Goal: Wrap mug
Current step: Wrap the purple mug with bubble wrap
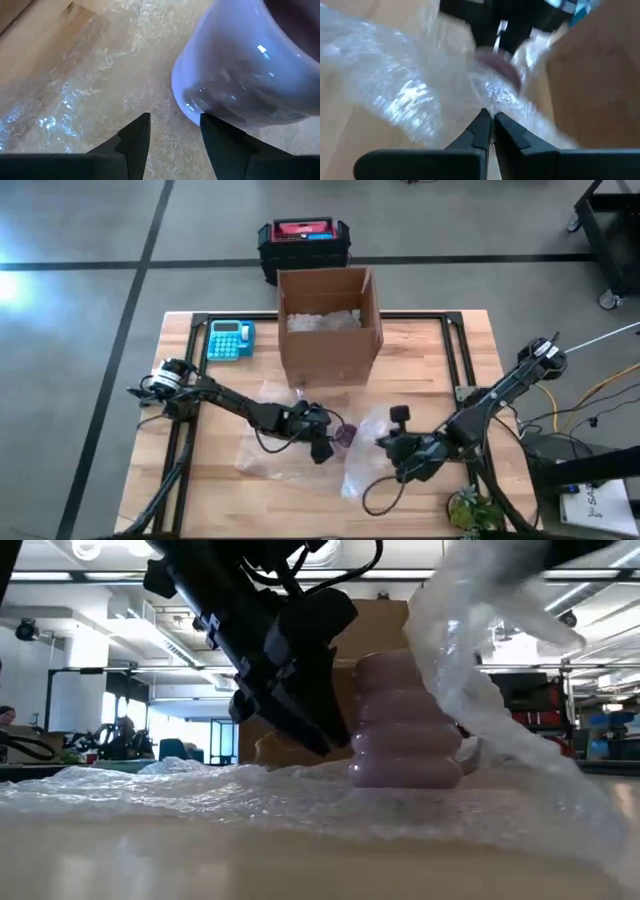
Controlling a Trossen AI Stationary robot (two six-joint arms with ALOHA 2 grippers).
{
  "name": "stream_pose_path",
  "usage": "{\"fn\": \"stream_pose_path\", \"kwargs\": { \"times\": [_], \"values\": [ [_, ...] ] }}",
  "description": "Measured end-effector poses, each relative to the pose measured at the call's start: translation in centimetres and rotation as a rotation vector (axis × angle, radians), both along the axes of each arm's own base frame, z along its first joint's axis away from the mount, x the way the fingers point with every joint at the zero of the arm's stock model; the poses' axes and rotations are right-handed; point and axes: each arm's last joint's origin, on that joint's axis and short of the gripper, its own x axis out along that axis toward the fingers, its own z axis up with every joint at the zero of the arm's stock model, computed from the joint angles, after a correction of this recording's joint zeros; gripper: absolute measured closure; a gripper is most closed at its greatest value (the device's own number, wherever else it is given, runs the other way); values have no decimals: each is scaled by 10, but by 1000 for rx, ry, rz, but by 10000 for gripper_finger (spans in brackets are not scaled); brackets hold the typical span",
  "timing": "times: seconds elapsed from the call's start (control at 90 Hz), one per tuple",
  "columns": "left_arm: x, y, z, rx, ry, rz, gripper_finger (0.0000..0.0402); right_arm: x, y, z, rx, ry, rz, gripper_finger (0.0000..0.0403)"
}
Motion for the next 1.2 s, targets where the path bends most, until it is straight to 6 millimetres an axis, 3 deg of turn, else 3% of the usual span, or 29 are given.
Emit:
{"fn": "stream_pose_path", "kwargs": {
  "times": [0.256, 0.533, 0.756, 0.911, 1.2],
  "values": [
    [1, -2, 1, 1, -15, -12, 254, 36, -21, -18, 34, -1, -5, 402],
    [0, -3, 4, -6, -21, -9, 269, 53, -29, -49, 97, 118, -14, 403],
    [-4, -10, 40, -58, -118, -44, 291, 60, -26, -60, 82, 149, -16, 403],
    [-12, -25, 66, -80, -195, -90, 304, 62, -26, -60, 62, 158, 2, 403],
    [-3, -53, 79, -52, -389, -225, 329, 63, -27, -59, 63, 157, -4, 403]
  ]
}}
